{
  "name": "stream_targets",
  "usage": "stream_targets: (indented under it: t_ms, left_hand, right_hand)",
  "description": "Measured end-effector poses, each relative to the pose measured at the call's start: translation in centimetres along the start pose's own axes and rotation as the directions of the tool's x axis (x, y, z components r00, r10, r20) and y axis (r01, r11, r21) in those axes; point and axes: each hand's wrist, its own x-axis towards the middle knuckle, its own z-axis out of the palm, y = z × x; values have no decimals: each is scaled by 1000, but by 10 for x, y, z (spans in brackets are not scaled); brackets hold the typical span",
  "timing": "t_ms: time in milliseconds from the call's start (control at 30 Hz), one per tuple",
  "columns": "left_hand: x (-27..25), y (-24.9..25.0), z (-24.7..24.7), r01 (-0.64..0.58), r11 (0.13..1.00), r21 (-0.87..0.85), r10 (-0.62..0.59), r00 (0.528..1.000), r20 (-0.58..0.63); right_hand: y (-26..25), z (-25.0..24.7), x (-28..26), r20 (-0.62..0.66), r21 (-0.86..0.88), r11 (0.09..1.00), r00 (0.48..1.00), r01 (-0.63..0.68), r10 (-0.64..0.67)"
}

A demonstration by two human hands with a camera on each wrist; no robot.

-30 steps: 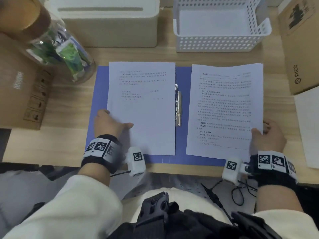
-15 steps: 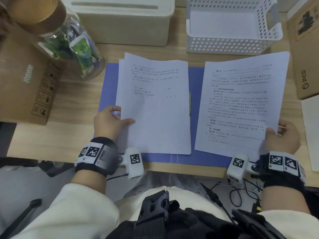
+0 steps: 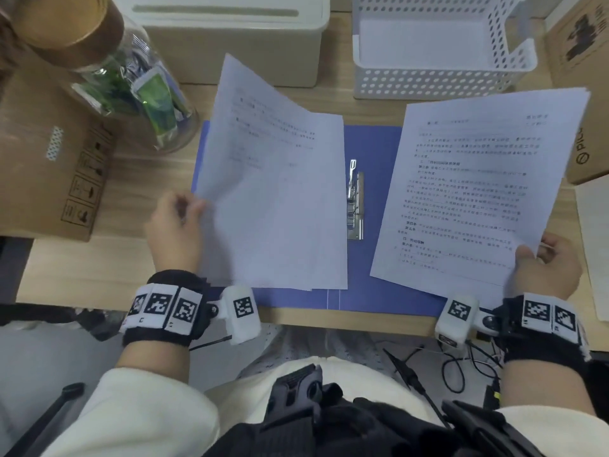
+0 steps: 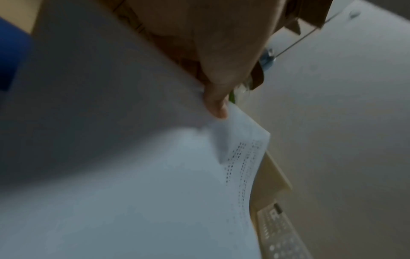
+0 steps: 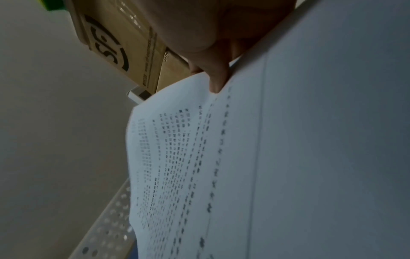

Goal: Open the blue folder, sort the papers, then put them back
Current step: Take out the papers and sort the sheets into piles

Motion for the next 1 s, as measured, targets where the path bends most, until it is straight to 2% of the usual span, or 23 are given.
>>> stream_targets:
  t_ms: [133, 200, 300, 500, 667, 800, 933, 1000]
  left_hand:
    - [13, 7, -16, 7, 955, -295, -19, 999, -39]
    - [18, 6, -22, 48, 923, -383, -70, 996, -46]
    - [20, 1, -27, 90, 876, -473, -121, 992, -35]
    - [12, -10, -23, 142, 825, -548, -147, 988, 36]
    - [-2, -7, -4, 193, 811, -552, -141, 981, 135]
    - [-11, 2, 17, 268, 762, -590, -145, 958, 247]
    - [-30, 37, 62, 334, 734, -591, -114, 919, 378]
    - [-45, 53, 88, 343, 781, -522, -106, 897, 429]
  right_hand:
    - [9, -8, 9, -13, 209, 973, 994, -100, 105]
    - [12, -14, 12, 26, 361, 922, 990, -140, 140]
    - [7, -23, 10, 129, 494, 850, 982, -185, 139]
    - [4, -24, 12, 270, 642, 736, 962, -214, 44]
    - [-4, -18, 7, 385, 704, 635, 922, -319, 37]
    - [-6, -14, 7, 380, 703, 640, 924, -310, 30]
    - [-6, -17, 8, 384, 703, 633, 922, -323, 45]
    - [-6, -22, 10, 375, 707, 633, 926, -314, 41]
